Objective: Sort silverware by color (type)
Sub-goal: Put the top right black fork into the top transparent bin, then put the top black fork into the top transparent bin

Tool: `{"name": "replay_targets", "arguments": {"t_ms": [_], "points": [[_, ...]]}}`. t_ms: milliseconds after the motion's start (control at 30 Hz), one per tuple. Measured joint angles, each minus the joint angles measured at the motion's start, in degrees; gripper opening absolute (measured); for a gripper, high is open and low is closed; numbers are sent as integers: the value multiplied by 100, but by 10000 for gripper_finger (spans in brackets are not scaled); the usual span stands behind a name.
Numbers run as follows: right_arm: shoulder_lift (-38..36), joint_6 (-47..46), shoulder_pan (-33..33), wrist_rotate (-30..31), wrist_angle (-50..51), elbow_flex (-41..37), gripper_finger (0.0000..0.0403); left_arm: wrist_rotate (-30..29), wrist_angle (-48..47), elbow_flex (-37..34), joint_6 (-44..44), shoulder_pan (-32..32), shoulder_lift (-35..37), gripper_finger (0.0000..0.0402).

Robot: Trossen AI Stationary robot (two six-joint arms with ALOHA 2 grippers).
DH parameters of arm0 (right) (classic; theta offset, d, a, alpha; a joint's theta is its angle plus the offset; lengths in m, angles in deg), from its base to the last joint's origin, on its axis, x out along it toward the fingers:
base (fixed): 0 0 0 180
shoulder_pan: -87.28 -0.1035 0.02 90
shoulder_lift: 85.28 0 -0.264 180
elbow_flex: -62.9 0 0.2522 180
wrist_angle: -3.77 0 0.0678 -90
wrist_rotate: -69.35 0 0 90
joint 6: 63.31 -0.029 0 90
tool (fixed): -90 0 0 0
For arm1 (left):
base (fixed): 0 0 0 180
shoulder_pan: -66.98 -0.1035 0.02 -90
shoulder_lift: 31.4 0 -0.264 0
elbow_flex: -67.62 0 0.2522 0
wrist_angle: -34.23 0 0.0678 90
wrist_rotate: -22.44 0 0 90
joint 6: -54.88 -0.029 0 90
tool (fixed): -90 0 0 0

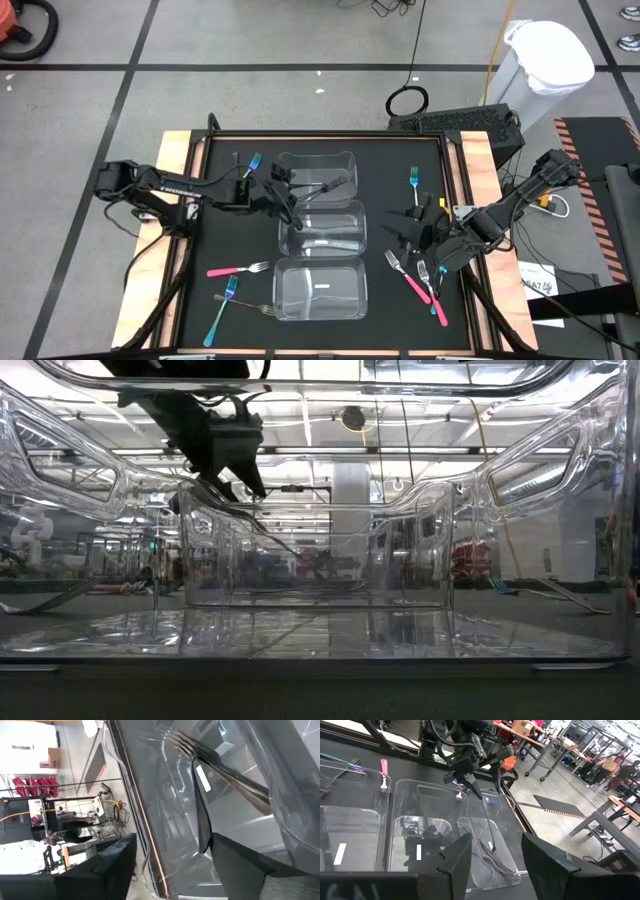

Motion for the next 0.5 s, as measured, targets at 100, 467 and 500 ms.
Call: {"name": "replay_targets", "arguments": {"t_ms": [100, 467, 500], "points": [[0, 0, 0, -4, 1, 0, 167, -105, 14, 0, 196, 4, 124, 280], [0, -21, 0, -9, 1, 0, 167, -343, -282, -2, 962, 202, 915, 318], [0, -20, 0, -9, 1, 0, 167, -415, -367, -2, 1154, 212, 975, 318]]}}
